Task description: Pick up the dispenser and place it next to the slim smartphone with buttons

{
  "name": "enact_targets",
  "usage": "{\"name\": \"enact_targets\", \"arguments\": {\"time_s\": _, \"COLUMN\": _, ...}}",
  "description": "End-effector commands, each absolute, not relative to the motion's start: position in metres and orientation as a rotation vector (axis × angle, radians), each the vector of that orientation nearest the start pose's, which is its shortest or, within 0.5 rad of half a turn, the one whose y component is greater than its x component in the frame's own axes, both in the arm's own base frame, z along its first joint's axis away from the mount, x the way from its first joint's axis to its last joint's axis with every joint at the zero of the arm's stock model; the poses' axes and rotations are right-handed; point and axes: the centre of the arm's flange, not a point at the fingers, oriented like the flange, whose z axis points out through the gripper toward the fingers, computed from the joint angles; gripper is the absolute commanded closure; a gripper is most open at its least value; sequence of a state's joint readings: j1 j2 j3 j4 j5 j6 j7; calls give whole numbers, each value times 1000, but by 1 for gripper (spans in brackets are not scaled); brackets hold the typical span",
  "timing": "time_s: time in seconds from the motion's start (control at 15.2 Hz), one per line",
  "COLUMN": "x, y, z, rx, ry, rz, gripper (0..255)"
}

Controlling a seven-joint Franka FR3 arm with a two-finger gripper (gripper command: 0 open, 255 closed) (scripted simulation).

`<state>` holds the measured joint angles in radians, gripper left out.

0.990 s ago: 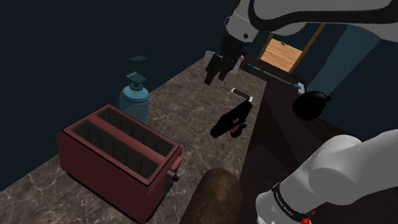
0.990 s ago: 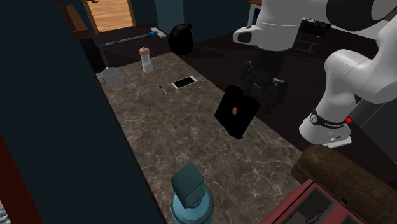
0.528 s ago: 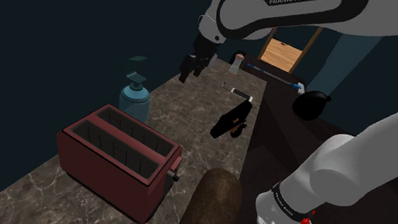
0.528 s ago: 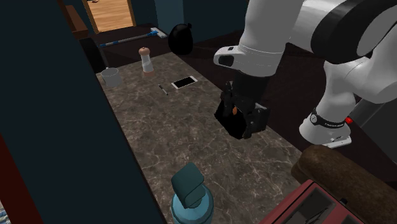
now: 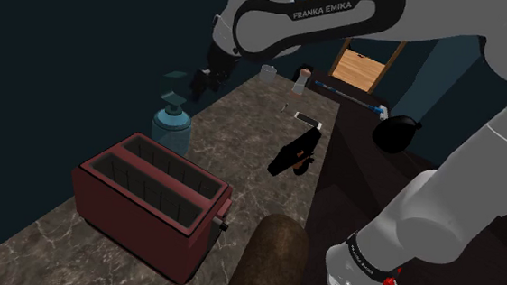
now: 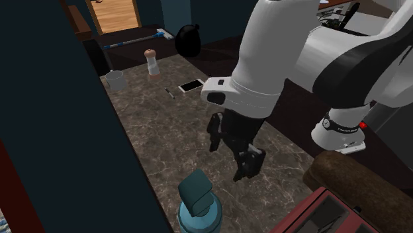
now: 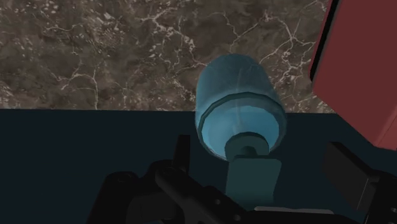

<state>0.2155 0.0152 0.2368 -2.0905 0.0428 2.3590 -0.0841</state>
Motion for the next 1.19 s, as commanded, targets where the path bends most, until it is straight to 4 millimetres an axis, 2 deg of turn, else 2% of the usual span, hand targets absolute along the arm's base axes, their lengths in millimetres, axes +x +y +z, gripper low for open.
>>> {"name": "enact_targets", "arguments": {"time_s": 0.0, "x": 529, "y": 271, "z": 433, "rx": -2924, "ry": -809, "rz": -411, "gripper": 0}}
{"name": "enact_targets", "arguments": {"time_s": 0.13, "x": 539, "y": 287, "z": 429, "rx": -2912, "ry": -845, "rz": -442, "gripper": 0}}
{"name": "enact_targets", "arguments": {"time_s": 0.66, "x": 549, "y": 293, "z": 390, "rx": -2912, "ry": -845, "rz": -442, "gripper": 0}}
{"name": "enact_targets", "arguments": {"time_s": 1.12, "x": 549, "y": 293, "z": 390, "rx": -2913, "ry": -845, "rz": -442, "gripper": 0}}
